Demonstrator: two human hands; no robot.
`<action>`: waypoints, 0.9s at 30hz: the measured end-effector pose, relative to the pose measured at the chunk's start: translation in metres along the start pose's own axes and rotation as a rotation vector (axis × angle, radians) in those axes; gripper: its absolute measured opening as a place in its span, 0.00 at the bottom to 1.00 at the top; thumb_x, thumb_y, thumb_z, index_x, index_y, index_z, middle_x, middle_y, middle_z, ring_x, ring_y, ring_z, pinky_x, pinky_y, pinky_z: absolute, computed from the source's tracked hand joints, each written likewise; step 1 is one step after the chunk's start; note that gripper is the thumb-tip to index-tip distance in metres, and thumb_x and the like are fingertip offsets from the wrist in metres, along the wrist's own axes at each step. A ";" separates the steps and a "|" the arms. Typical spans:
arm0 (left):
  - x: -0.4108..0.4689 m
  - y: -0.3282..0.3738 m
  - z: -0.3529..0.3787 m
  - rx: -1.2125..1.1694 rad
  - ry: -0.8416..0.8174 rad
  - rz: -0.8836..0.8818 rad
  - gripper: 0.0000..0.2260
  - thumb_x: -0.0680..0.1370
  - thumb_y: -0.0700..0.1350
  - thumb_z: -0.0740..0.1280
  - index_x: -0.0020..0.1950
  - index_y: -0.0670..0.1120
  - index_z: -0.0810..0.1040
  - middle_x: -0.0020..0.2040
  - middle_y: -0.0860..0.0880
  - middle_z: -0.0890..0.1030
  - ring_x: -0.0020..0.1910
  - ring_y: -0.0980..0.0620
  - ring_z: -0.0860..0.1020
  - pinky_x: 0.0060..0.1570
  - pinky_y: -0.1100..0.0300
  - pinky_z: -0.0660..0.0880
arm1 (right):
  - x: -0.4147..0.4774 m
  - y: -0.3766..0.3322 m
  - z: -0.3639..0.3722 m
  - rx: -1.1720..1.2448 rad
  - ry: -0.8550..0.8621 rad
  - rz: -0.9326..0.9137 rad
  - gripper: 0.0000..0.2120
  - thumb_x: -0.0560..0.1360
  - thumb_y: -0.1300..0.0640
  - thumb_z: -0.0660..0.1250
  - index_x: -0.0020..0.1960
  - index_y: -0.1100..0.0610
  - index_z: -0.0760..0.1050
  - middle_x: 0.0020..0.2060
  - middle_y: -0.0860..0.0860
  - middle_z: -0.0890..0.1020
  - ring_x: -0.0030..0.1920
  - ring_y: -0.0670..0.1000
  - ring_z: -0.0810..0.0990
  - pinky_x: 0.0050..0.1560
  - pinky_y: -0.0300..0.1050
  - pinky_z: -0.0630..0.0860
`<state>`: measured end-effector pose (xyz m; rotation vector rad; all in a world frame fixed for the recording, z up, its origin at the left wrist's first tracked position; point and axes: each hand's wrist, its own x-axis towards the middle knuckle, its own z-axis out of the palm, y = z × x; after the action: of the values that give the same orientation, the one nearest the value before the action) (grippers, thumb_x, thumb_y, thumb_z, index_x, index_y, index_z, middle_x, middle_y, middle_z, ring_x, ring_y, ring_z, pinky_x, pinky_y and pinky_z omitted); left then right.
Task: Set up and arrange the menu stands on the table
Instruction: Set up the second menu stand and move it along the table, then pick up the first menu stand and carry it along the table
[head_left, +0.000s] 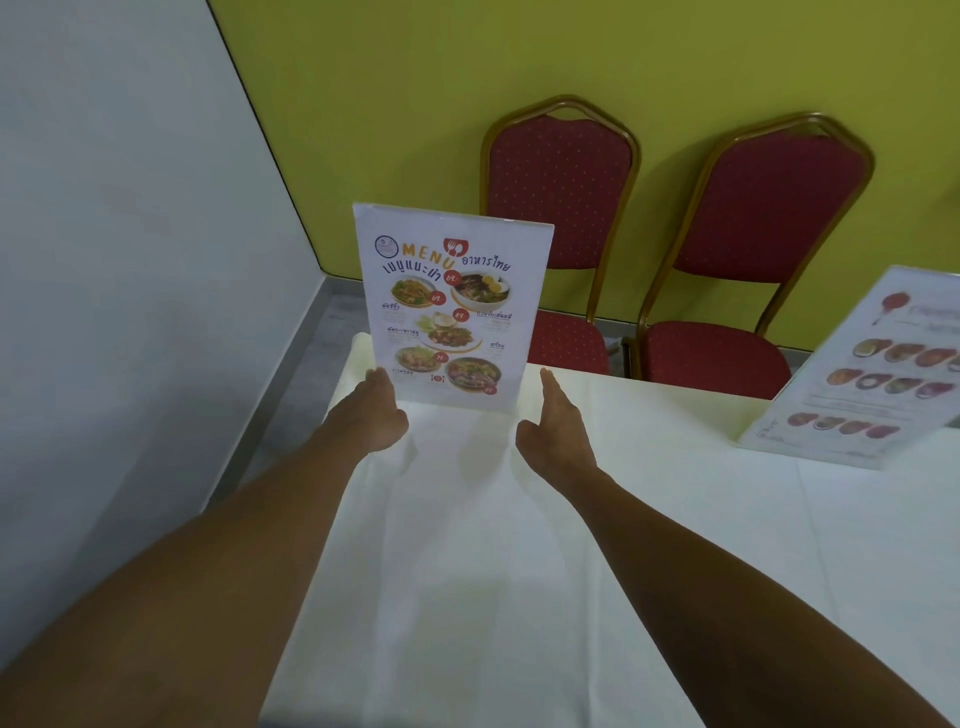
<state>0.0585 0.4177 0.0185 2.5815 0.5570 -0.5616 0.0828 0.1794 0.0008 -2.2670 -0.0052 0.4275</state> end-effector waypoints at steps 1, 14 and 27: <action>-0.003 0.004 0.002 0.067 -0.020 -0.005 0.26 0.77 0.44 0.62 0.75 0.42 0.62 0.68 0.42 0.72 0.61 0.42 0.76 0.58 0.47 0.77 | 0.000 0.005 -0.003 -0.054 -0.010 -0.004 0.40 0.74 0.64 0.62 0.81 0.54 0.48 0.80 0.50 0.55 0.79 0.54 0.55 0.75 0.55 0.59; -0.062 0.145 0.065 0.264 -0.052 0.194 0.30 0.82 0.51 0.56 0.82 0.47 0.49 0.82 0.48 0.52 0.78 0.45 0.58 0.72 0.47 0.62 | -0.019 0.088 -0.103 -0.370 -0.003 -0.283 0.32 0.81 0.58 0.55 0.81 0.61 0.46 0.80 0.54 0.47 0.80 0.52 0.45 0.78 0.49 0.45; -0.106 0.308 0.158 0.229 -0.086 0.374 0.29 0.84 0.51 0.50 0.82 0.44 0.43 0.82 0.48 0.43 0.80 0.49 0.45 0.77 0.50 0.50 | -0.059 0.210 -0.249 -0.429 0.085 -0.231 0.28 0.83 0.54 0.54 0.80 0.60 0.50 0.80 0.56 0.52 0.80 0.57 0.47 0.77 0.55 0.47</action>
<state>0.0664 0.0564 0.0389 2.7611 -0.0261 -0.6299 0.0749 -0.1507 0.0184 -2.6641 -0.3414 0.2208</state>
